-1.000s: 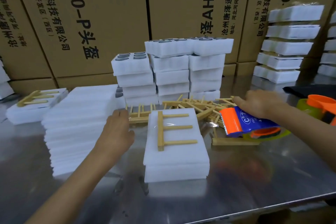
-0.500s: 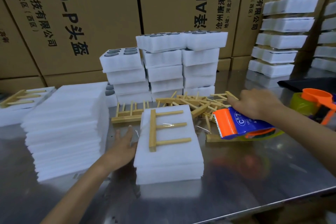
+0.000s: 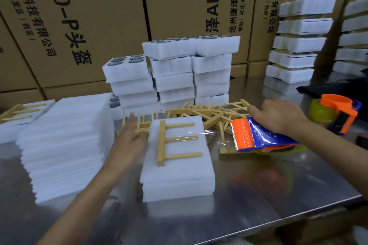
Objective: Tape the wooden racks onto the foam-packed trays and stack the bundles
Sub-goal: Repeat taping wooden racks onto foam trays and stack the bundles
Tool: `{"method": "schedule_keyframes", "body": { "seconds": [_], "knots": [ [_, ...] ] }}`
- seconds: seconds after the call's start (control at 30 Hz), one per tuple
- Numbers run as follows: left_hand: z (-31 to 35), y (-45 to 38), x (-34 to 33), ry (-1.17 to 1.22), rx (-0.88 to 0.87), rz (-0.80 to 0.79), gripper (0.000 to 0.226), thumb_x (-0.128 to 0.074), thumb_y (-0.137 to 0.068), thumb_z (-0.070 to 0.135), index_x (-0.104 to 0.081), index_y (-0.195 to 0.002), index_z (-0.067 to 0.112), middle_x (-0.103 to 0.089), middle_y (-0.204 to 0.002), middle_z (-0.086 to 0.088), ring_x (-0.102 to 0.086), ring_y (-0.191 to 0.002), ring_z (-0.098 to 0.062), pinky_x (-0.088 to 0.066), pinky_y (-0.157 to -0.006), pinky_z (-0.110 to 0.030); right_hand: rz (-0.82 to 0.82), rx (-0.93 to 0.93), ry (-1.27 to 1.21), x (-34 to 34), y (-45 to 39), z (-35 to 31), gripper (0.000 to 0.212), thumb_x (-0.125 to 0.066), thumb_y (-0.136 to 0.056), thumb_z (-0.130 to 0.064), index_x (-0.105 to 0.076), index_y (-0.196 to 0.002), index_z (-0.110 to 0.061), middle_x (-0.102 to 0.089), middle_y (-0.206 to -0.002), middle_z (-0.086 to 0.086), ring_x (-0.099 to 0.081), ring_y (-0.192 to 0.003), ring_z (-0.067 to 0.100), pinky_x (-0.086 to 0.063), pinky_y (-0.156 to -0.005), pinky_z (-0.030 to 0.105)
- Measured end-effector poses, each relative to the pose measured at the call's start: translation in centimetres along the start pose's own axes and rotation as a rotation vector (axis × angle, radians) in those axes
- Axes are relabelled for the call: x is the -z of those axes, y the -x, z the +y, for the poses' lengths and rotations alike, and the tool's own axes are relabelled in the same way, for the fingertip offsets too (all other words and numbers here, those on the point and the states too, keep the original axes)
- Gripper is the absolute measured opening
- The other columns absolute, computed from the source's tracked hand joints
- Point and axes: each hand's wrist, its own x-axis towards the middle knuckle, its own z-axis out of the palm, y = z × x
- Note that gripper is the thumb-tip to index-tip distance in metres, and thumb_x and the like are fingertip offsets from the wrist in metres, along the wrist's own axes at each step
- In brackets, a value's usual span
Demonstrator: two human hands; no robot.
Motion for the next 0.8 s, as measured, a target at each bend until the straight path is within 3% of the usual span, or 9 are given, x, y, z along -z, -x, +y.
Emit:
{"method": "schedule_keyframes", "body": {
  "seconds": [0.07, 0.1, 0.17, 0.23, 0.3, 0.37, 0.57, 0.7, 0.8],
  "knots": [
    [3.5, 0.0, -0.8, -0.037, -0.199, 0.108, 0.055, -0.043, -0.102, 0.023, -0.028, -0.154, 0.033, -0.036, -0.157, 0.008, -0.038, -0.140, -0.015, -0.030, -0.113, -0.031, 0.020, -0.035, -0.048, -0.1, 0.1, 0.0, 0.041, -0.037, -0.096, -0.061, -0.047, -0.088, -0.023, -0.052, -0.071, -0.008, -0.053, -0.064, 0.009, -0.031, -0.052, 0.024],
    [5.2, -0.2, -1.6, -0.036, -0.277, 0.098, 0.050, -0.044, -0.102, 0.023, -0.037, -0.149, 0.034, -0.044, -0.152, 0.008, -0.047, -0.131, -0.011, -0.035, -0.106, -0.027, 0.030, -0.051, -0.072, -0.1, 0.2, -0.1, 0.041, -0.037, -0.096, -0.061, -0.044, -0.082, -0.024, -0.053, -0.071, -0.008, -0.053, -0.063, 0.009, -0.031, -0.052, 0.024],
    [8.3, -0.7, -4.4, -0.044, -0.362, -0.069, 0.039, -0.044, -0.102, 0.023, -0.050, -0.138, 0.033, -0.058, -0.136, 0.009, -0.062, -0.104, -0.004, -0.045, -0.086, -0.023, 0.043, -0.060, -0.097, -0.1, 0.4, 0.0, 0.041, -0.036, -0.096, -0.061, -0.041, -0.078, -0.025, -0.053, -0.071, -0.007, -0.053, -0.063, 0.008, -0.031, -0.053, 0.024],
    [10.2, -0.7, -8.1, -0.081, -0.359, -0.339, 0.035, -0.040, -0.105, 0.024, -0.051, -0.137, 0.028, -0.061, -0.131, 0.003, -0.061, -0.109, -0.012, -0.049, -0.085, -0.029, 0.037, -0.054, -0.104, -0.1, 0.6, 0.2, 0.041, -0.034, -0.096, -0.061, -0.042, -0.078, -0.026, -0.054, -0.071, -0.007, -0.053, -0.064, 0.008, -0.031, -0.053, 0.025],
    [10.5, -0.6, -11.1, -0.213, -0.348, -0.487, 0.033, -0.035, -0.107, 0.028, -0.052, -0.136, 0.024, -0.060, -0.132, -0.003, -0.054, -0.120, -0.018, -0.046, -0.092, -0.032, 0.030, -0.046, -0.109, -0.2, 0.8, 0.6, 0.041, -0.034, -0.096, -0.062, -0.043, -0.080, -0.025, -0.054, -0.071, -0.007, -0.054, -0.064, 0.008, -0.031, -0.053, 0.025],
    [9.8, -0.6, -12.3, -0.315, -0.363, -0.458, 0.035, -0.033, -0.107, 0.034, -0.059, -0.125, 0.021, -0.064, -0.125, -0.004, -0.056, -0.116, -0.020, -0.044, -0.091, -0.032, 0.036, -0.049, -0.130, -0.3, 0.8, 1.0, 0.043, -0.033, -0.095, -0.063, -0.044, -0.080, -0.025, -0.053, -0.071, -0.007, -0.054, -0.065, 0.009, -0.031, -0.054, 0.026],
    [8.5, -1.1, -12.2, -0.244, -0.375, -0.493, 0.028, -0.041, -0.103, 0.045, -0.061, -0.102, 0.026, -0.067, -0.109, 0.001, -0.051, -0.117, -0.024, -0.044, -0.100, -0.043, 0.012, -0.002, -0.137, -0.8, 0.6, 1.7, 0.043, -0.032, -0.092, -0.069, -0.044, -0.081, -0.029, -0.052, -0.071, -0.009, -0.053, -0.063, 0.007, -0.029, -0.052, 0.024],
    [8.3, -1.3, -12.1, -0.159, -0.443, -0.454, 0.024, -0.047, -0.103, 0.035, -0.057, -0.082, 0.029, -0.066, -0.087, 0.006, -0.059, -0.095, -0.017, -0.047, -0.086, -0.037, 0.023, 0.025, -0.138, -1.0, 0.3, 1.9, 0.046, -0.030, -0.092, -0.071, -0.044, -0.079, -0.029, -0.054, -0.070, -0.009, -0.055, -0.063, 0.007, -0.030, -0.053, 0.024],
    [8.0, -1.3, -12.1, -0.121, -0.511, -0.439, 0.032, -0.048, -0.103, 0.029, -0.048, -0.071, 0.034, -0.055, -0.071, 0.012, -0.051, -0.076, -0.008, -0.039, -0.069, -0.029, -0.038, 0.064, -0.111, -0.8, 0.3, 2.2, 0.050, -0.027, -0.091, -0.073, -0.050, -0.089, -0.028, -0.055, -0.073, -0.008, -0.056, -0.066, 0.008, -0.032, -0.055, 0.025]
  ]
}}
